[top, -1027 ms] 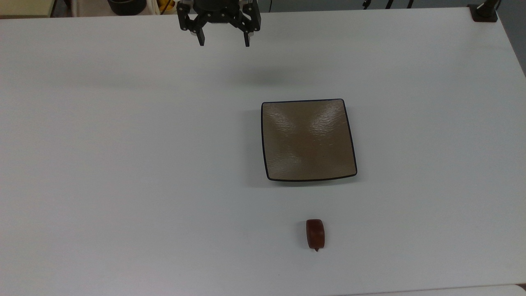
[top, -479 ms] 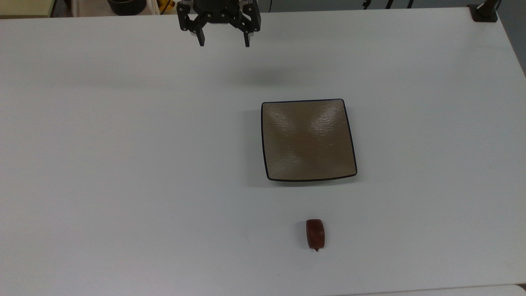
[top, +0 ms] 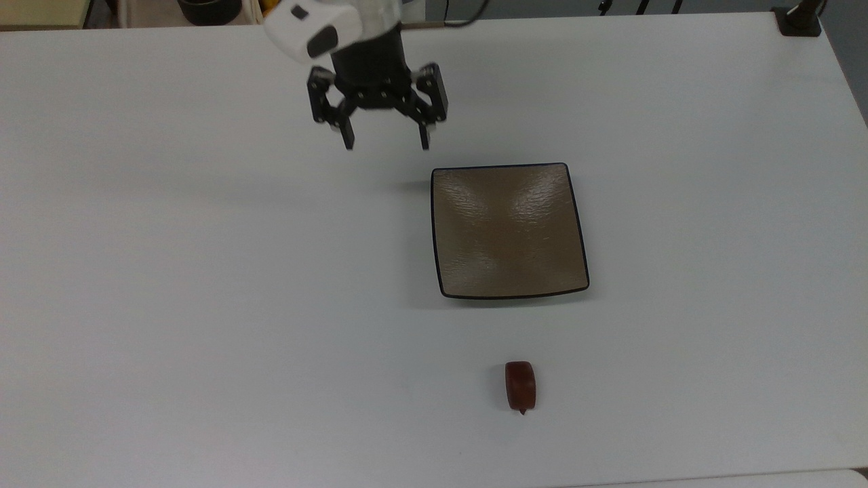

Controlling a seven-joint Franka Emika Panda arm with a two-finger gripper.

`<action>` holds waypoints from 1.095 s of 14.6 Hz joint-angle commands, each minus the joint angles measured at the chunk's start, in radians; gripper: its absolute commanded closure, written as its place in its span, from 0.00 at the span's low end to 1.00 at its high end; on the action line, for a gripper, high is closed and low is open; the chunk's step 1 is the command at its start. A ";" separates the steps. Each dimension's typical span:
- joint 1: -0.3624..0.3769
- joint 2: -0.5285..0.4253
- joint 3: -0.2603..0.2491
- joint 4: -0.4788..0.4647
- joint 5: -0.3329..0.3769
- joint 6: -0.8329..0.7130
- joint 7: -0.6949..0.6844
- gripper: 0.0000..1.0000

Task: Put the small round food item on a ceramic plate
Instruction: 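Move the open gripper over the plate toward the reddish-brown food item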

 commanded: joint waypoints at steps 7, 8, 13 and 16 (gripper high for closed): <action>0.066 0.324 0.045 0.335 -0.004 0.237 0.229 0.00; 0.069 0.352 0.048 0.352 -0.004 0.297 0.238 0.00; 0.141 0.511 0.040 0.459 -0.110 0.466 0.333 0.00; 0.141 0.640 0.040 0.562 -0.240 0.478 0.431 0.00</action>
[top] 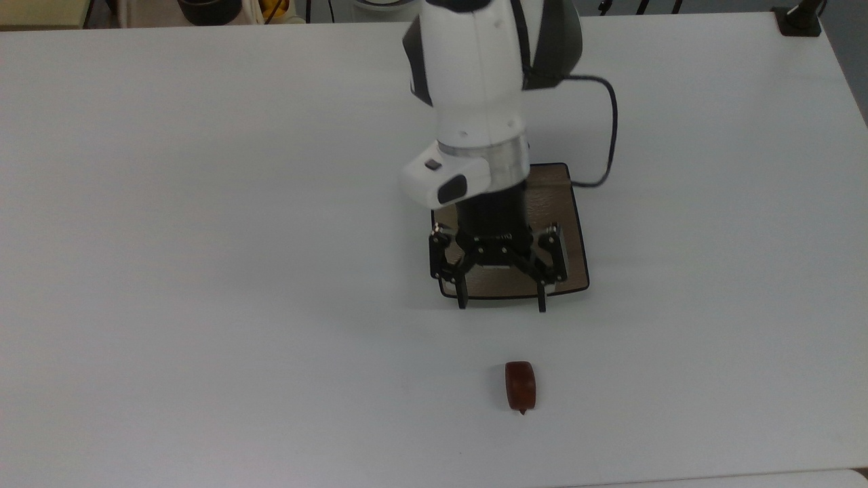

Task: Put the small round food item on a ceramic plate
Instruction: 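Move the open gripper over the plate toward the reddish-brown food item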

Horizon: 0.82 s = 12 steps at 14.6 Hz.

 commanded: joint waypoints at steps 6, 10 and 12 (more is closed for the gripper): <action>0.022 0.275 -0.014 0.225 -0.292 0.112 0.218 0.00; 0.025 0.337 -0.008 0.273 -0.331 0.115 0.232 0.00; 0.028 0.338 -0.005 0.275 -0.334 0.126 0.232 0.00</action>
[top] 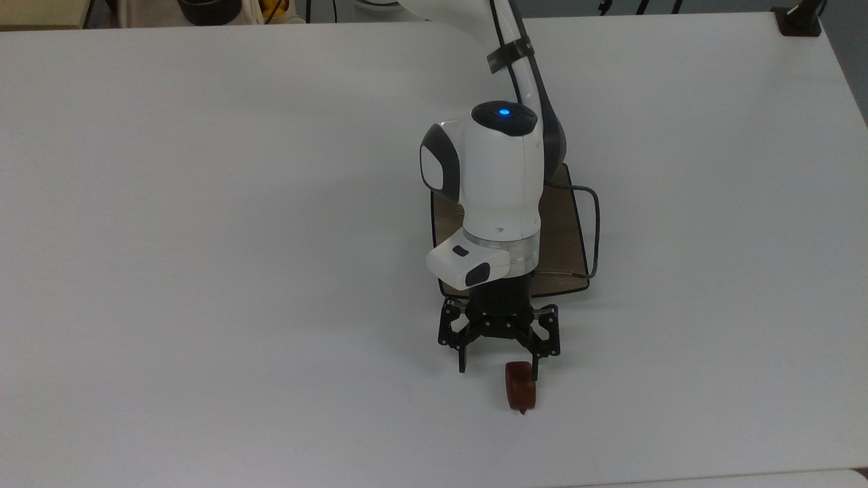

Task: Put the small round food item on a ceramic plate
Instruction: 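Move the open gripper over the plate toward the reddish-brown food item, then lower the gripper onto the food item and close the fingers on it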

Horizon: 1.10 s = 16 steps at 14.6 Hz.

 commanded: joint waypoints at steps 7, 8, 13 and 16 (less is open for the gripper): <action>0.025 0.049 -0.002 0.045 -0.079 0.058 0.035 0.00; 0.025 0.058 -0.002 0.051 -0.104 0.059 0.042 0.00; 0.026 0.070 0.000 0.054 -0.144 0.061 0.069 0.54; 0.026 0.069 -0.002 0.053 -0.146 0.061 0.074 0.90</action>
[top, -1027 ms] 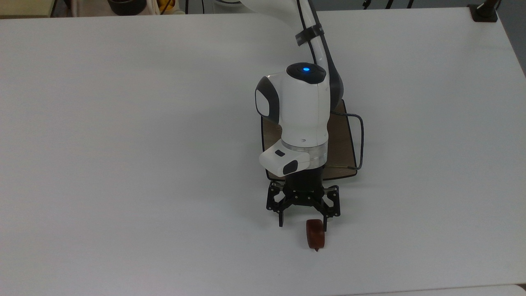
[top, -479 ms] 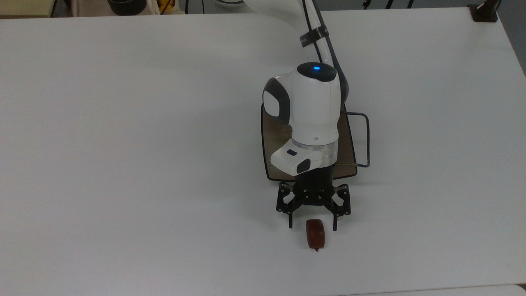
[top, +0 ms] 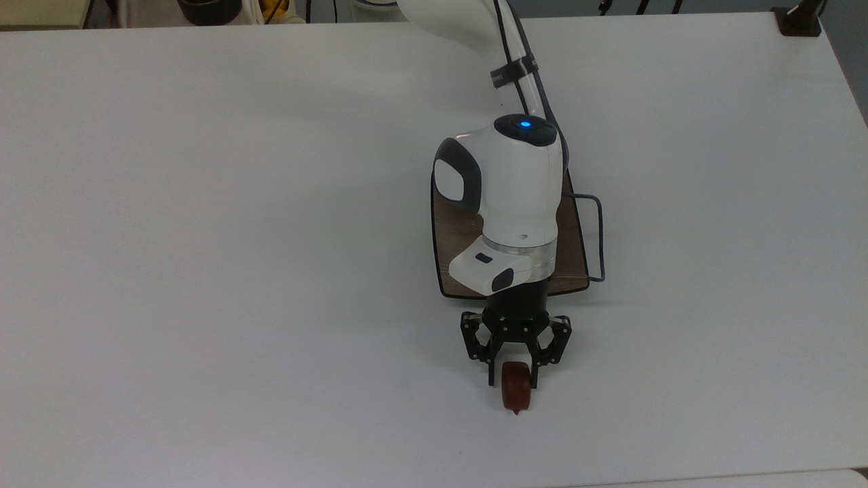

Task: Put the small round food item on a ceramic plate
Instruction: 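Lower the gripper onto the food item and close the fingers on it, then lift the held food item and carry it over the plate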

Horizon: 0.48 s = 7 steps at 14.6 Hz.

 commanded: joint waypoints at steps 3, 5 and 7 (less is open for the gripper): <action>0.007 -0.012 -0.005 0.015 -0.027 0.026 0.036 0.90; 0.030 -0.077 -0.016 -0.053 -0.025 0.027 0.036 0.88; 0.028 -0.161 -0.016 -0.141 -0.021 0.027 0.033 0.88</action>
